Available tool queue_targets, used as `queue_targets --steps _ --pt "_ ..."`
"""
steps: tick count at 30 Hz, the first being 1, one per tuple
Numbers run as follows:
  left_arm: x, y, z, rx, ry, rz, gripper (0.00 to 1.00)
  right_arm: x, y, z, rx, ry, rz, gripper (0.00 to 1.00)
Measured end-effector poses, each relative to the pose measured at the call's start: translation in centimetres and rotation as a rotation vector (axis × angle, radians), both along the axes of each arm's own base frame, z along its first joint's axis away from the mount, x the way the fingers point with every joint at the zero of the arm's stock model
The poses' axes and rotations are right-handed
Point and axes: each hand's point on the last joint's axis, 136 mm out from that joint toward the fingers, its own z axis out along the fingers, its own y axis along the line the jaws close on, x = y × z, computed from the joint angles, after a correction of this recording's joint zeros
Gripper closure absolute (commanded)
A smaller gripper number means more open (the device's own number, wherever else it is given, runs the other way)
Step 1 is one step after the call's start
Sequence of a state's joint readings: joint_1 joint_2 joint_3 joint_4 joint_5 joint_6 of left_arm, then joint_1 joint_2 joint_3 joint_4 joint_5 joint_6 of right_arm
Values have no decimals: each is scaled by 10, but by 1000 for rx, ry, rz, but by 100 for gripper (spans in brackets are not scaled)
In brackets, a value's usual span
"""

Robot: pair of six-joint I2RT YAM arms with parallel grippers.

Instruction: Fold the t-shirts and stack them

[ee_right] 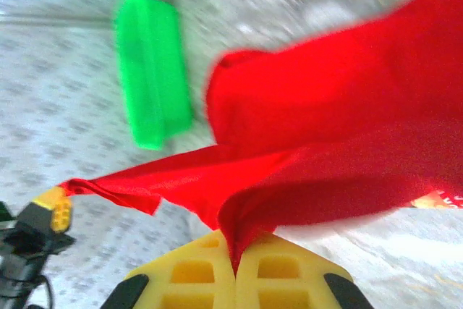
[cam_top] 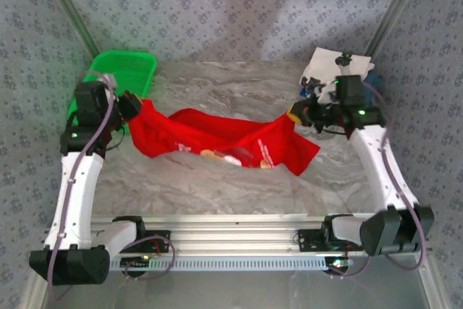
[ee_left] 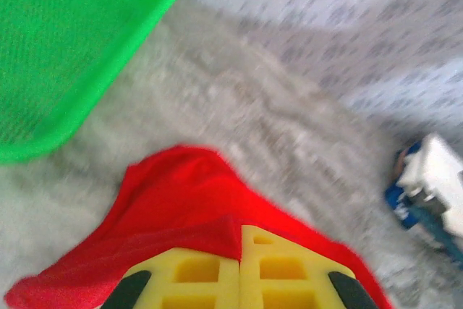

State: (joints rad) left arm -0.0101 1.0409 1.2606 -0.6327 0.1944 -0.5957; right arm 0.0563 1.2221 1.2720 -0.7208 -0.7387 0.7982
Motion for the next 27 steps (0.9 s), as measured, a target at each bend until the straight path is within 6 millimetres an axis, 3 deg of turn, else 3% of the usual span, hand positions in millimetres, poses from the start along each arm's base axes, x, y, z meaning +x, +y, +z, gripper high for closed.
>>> queue_targets --steps 7,14,16,18,21,25,27 --pt "5 -4 141 -9 -294 -22 100 -10 -41 135 124 -306 -87 100" --pt "-14 -8 249 -9 -523 -54 100 -28 -77 252 184 -570 -157 100" --pt "-22 -9 272 -7 -581 -61 100 -34 -81 275 183 -625 -160 100" --pt "-29 -11 289 -8 -625 -72 100 -39 -82 293 182 -669 -155 100" --pt "-25 -13 297 -10 -643 -84 100 -34 -85 304 186 -696 -154 100" --pt "-3 -17 295 -18 -625 -104 100 -10 -95 298 201 -674 -162 100" --pt "19 -19 286 -31 -595 -116 100 9 -101 289 213 -644 -165 100"
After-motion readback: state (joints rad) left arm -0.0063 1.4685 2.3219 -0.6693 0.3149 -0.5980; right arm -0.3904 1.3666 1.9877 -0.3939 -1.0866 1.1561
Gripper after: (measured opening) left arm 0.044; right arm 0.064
